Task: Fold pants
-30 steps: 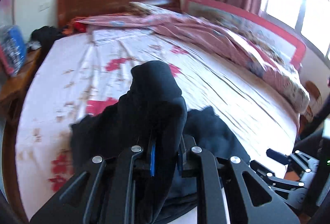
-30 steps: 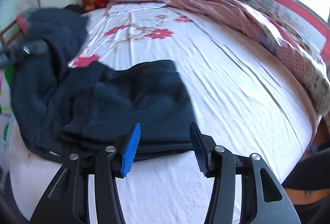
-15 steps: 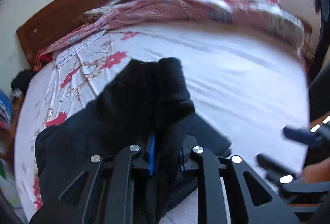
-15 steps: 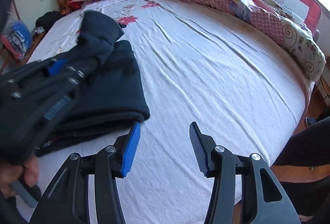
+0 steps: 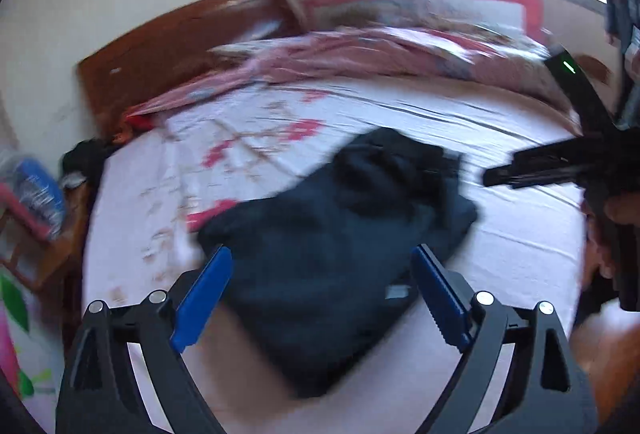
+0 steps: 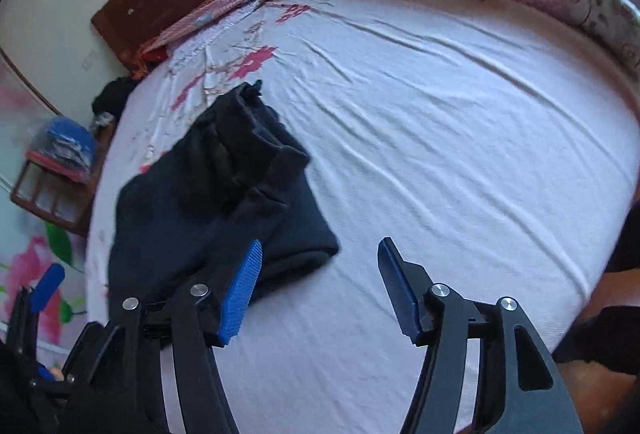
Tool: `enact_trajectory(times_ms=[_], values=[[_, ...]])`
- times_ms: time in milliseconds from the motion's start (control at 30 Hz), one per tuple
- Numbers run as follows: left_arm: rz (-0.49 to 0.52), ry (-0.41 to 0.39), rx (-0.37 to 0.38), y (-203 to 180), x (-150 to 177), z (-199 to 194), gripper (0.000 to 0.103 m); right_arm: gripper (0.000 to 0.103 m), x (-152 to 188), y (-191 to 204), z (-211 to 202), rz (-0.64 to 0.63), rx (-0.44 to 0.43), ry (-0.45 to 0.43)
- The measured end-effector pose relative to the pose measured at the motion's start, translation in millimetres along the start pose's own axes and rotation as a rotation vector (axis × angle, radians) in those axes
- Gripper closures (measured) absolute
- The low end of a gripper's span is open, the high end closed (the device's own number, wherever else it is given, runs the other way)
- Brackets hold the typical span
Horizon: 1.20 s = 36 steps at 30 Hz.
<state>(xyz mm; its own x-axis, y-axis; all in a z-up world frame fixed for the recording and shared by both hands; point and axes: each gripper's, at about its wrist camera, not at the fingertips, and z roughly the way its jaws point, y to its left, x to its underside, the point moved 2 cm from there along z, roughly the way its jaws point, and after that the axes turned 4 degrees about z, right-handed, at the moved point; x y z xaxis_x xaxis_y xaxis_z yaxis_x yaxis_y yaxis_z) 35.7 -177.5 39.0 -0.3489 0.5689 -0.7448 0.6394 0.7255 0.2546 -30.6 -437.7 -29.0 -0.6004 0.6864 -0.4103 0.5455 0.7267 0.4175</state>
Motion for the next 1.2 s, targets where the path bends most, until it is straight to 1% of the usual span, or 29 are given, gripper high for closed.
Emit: enact_trajectory(times_ms=[33,67,100,133,233,267,300,333,367,400,433,467,500,533,567,600,667,700,767,800,833,867,900,967,1033,1100,1133,1167,1200], values=[[-0.031,0.011,-0.025,22.0,2.4,5.2,0.01,0.043,-3.2,5.2,7.6,0.007,0.036,-0.005],[-0.054,0.029,-0.052,42.3,3.4,14.2,0.01,0.043,-3.6,8.1,13.1,0.025,0.032,0.002],[-0.08,0.056,-0.11,68.7,5.9,29.3,0.01,0.043,-4.6,9.5,21.5,0.063,-0.005,0.022],[-0.092,0.078,-0.134,86.0,6.3,41.9,0.01,0.043,-2.5,11.0,27.5,0.085,-0.017,0.039],[-0.178,0.112,-0.168,133.7,6.7,76.8,0.01,0.043,-2.8,19.3,42.0,0.086,0.008,0.04],[-0.193,0.124,-0.154,140.1,6.4,86.8,0.01,0.043,-3.8,18.9,45.9,0.113,0.001,0.042],[-0.226,0.149,-0.165,148.1,6.5,100.1,0.01,0.043,-3.2,23.1,49.0,0.109,-0.013,0.041],[-0.239,0.162,-0.161,149.4,5.6,107.9,0.01,0.043,-4.4,27.7,50.7,0.083,0.002,0.038],[-0.235,0.16,-0.138,147.4,1.3,117.8,0.01,0.051,-4.6,32.2,50.7,0.061,0.016,0.028],[-0.235,0.162,-0.157,140.3,-0.4,127.5,0.01,0.065,-3.5,36.4,52.6,0.053,0.001,0.036],[-0.238,0.181,-0.174,134.2,-1.3,140.7,0.011,0.067,-2.9,36.7,51.0,0.053,0.007,0.036],[-0.228,0.191,-0.158,124.6,-2.1,150.5,0.011,0.074,-2.5,37.1,50.3,0.046,0.017,0.033],[-0.186,0.201,-0.186,117.5,-3.3,164.4,0.011,0.079,-2.1,35.2,48.8,0.05,0.01,0.037],[-0.158,0.222,-0.235,111.0,-1.8,174.9,0.011,0.081,-2.8,31.0,48.0,0.062,0.005,0.044],[-0.132,0.256,-0.264,110.1,0.5,187.3,0.013,0.085,-2.3,25.7,46.8,0.074,0.006,0.049],[-0.121,0.275,-0.261,110.2,4.2,196.6,0.013,0.094,-0.9,19.0,45.5,0.083,0.027,0.052],[-0.123,0.293,-0.267,113.8,11.2,206.6,0.012,0.094,2.5,5.4,48.9,0.106,0.038,0.066],[-0.133,0.296,-0.244,117.2,14.9,211.0,0.01,0.095,5.2,1.0,50.7,0.116,0.042,0.077],[-0.16,0.286,-0.214,123.8,18.9,215.0,0.007,0.095,12.2,2.8,48.6,0.083,0.072,0.075],[-0.156,0.279,-0.217,125.1,20.2,216.4,0.005,0.095,12.8,5.3,48.3,0.069,0.081,0.073],[-0.134,0.28,-0.242,123.6,21.3,218.0,0.005,0.095,12.6,4.9,44.8,0.088,0.073,0.073],[-0.121,0.28,-0.247,122.8,21.9,218.9,0.004,0.095,15.0,3.2,40.9,0.1,0.071,0.076],[-0.116,0.28,-0.25,122.6,23.1,221.3,0.002,0.095,19.8,2.5,40.8,0.083,0.098,0.083],[-0.105,0.305,-0.248,122.6,24.2,229.5,0.002,0.095,25.7,-3.2,42.5,0.109,0.093,0.106],[-0.111,0.307,-0.251,124.8,20.4,231.8,0.002,0.095,29.1,-4.7,38.6,0.127,0.095,0.103],[-0.095,0.323,-0.273,122.2,16.2,232.1,0.002,0.095,30.4,0.5,41.6,0.101,0.123,0.11],[-0.089,0.326,-0.284,120.5,13.8,229.6,0.002,0.095,25.1,2.3,45.4,0.104,0.124,0.128],[-0.081,0.319,-0.288,118.3,10.7,224.0,0.002,0.095,21.7,4.9,43.5,0.1,0.124,0.126],[-0.059,0.295,-0.296,115.2,7.2,211.1,0.002,0.095,19.5,6.7,36.8,0.109,0.122,0.11]])
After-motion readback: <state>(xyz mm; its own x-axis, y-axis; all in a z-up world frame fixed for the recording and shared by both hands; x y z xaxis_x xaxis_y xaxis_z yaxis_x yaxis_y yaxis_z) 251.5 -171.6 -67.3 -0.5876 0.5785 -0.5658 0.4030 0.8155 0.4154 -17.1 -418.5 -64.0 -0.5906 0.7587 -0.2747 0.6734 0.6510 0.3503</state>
